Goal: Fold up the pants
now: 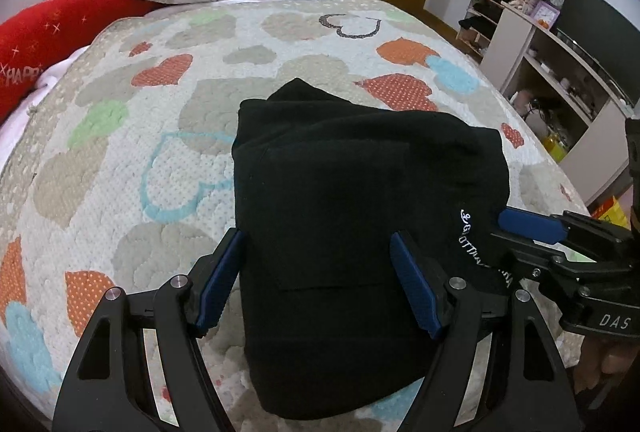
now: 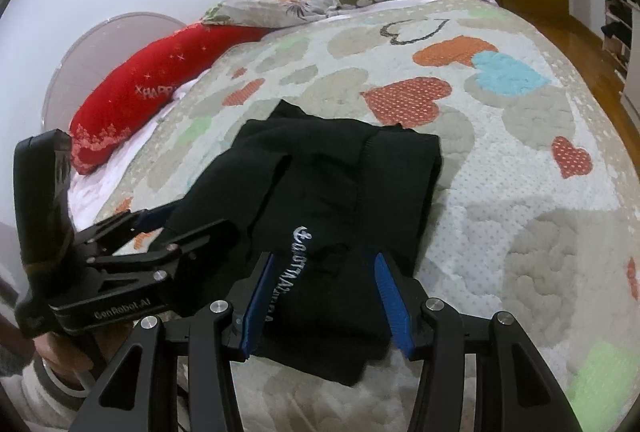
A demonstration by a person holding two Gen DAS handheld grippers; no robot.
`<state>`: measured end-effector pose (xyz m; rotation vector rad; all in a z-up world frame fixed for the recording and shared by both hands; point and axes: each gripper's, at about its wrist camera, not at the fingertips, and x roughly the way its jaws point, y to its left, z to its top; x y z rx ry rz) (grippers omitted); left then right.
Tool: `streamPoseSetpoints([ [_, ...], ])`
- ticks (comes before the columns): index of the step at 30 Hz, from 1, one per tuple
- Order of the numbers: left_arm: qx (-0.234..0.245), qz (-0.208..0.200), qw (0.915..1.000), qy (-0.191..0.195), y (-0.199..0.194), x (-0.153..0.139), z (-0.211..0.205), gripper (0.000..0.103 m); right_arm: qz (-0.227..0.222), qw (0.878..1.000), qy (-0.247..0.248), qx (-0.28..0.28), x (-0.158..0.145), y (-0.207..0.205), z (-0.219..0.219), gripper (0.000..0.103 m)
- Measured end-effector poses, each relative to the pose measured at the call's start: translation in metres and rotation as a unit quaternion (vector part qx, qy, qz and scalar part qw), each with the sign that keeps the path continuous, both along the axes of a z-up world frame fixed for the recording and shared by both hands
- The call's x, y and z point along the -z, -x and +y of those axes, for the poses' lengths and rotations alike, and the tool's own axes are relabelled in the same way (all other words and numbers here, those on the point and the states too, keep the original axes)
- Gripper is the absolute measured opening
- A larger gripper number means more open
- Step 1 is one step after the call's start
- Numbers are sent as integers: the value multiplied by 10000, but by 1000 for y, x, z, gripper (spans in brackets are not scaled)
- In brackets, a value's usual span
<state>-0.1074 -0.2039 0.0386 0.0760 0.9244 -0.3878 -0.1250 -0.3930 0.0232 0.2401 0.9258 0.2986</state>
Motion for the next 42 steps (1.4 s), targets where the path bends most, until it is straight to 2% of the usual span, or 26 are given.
streamPoseSetpoints([
  [9, -67, 44, 10000, 42, 0, 1, 3, 75, -116, 9998, -84, 140, -13, 14, -11, 50],
  [13, -80, 5, 10000, 17, 0, 1, 2, 76, 116, 9998, 17, 138, 2, 7, -8, 51],
  [15, -76, 12, 10000, 11, 0, 1, 2, 76, 308, 9994, -136, 119, 15, 5, -8, 54],
  [17, -63, 31, 10000, 38, -1, 1, 2, 75, 241, 9993, -217, 178, 15, 7, -10, 55],
  [22, -45, 230, 9994, 263, -5, 0, 9, 75, 149, 9986, -457, 228, 3, 9, -20, 55],
  [24, -72, 327, 9987, 387, -8, -1, 15, 75, 40, 9979, -564, 317, -1, 10, -25, 58],
  [26, -109, 341, 9984, 436, -10, -2, 20, 75, 7, 9978, -529, 403, -3, 9, -29, 66],
  [31, -242, 399, 9970, 614, -15, -6, 36, 75, 203, 9974, -583, 377, 6, 1, -31, 66],
  [36, -277, 577, 9944, 842, -22, 0, 44, 75, 206, 9965, -694, 408, 14, -9, -36, 67],
  [42, -284, 621, 9937, 884, -27, 5, 41, 75, 176, 9966, -727, 346, 18, -17, -35, 67],
])
